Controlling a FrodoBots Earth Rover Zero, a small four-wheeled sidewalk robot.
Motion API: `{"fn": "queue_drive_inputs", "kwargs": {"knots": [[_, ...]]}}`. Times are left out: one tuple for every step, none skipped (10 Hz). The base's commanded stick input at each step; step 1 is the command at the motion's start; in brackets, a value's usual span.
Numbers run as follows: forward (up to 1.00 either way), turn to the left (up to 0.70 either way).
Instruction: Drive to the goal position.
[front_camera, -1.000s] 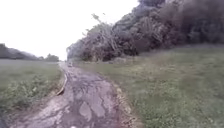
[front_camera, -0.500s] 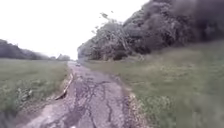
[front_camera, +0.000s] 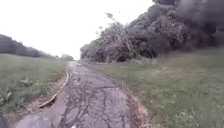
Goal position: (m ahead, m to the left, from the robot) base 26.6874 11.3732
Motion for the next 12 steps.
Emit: {"fn": "queue_drive_inputs", "kwargs": {"knots": [[1.00,0.00],[1.00,0.00],[1.00,0.00],[1.00,0.00],[1.00,0.00],[1.00,0.00],[1.00,0.00],[1.00,0.00],[1.00,0.00],[1.00,0.00],[1.00,0.27],[1.00,0.27]]}}
